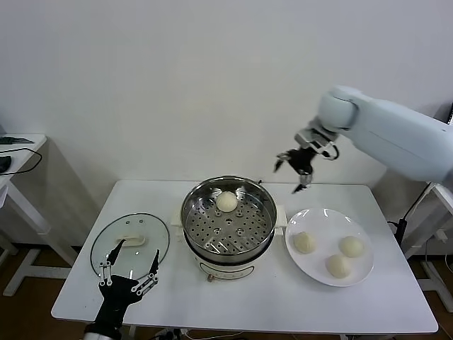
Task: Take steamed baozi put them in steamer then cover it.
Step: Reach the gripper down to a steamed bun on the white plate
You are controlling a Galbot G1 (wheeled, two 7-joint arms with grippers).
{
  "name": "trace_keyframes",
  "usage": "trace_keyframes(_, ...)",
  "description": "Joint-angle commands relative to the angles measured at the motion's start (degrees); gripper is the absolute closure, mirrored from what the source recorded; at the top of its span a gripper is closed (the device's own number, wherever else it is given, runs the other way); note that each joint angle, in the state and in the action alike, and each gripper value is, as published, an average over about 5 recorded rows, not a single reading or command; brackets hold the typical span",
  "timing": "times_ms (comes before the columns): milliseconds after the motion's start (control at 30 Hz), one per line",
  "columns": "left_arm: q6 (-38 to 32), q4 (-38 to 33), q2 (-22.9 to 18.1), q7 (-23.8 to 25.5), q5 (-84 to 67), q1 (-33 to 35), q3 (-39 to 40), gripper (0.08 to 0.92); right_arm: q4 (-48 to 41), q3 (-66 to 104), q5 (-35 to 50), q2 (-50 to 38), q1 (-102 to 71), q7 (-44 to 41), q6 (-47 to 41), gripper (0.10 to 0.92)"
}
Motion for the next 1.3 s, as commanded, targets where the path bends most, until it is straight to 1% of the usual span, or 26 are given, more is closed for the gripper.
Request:
trace_keyframes(33,-0.2,0.57,-0.29,-0.24,0.24,0.31,0.26,0.177,0.46,-7.04,5.07,-6.66,-6.04,4.72,-9.26,0.203)
trace_keyframes(233,-0.23,1.02,-0.77,-0.43,0.75,0.38,0.87,0.177,0.82,-6.62,3.06,-4.31,-10.99,8.19,-10.02,0.203)
trace_keyframes(467,-0.31,1.54,-0.78,-0.72,0.89,0.49,1.16,0.177,-1.33,-5.24,1.12,-1.67,-15.09,11.75,-10.34,0.203)
trace_keyframes(1133,-1.0,2.45,-0.73,-1.42,1.51,0.44,1.13,0.177,-3.69,-3.51,-1.64,1.76,-18.14,14.37,-10.62,0.203)
trace_keyframes(1233,-1.03,2.41,-0.74,-1.42,1.48,0.45,0.99,0.177,-3.27,-3.55,-1.99,1.67,-17.78,14.35,-10.66,0.237)
trace_keyframes(1300,-1.05,2.41,-0.78,-1.42,1.47,0.42,0.97,0.177,-2.65,-3.61,-2.17,1.35,-17.35,14.27,-10.69,0.284)
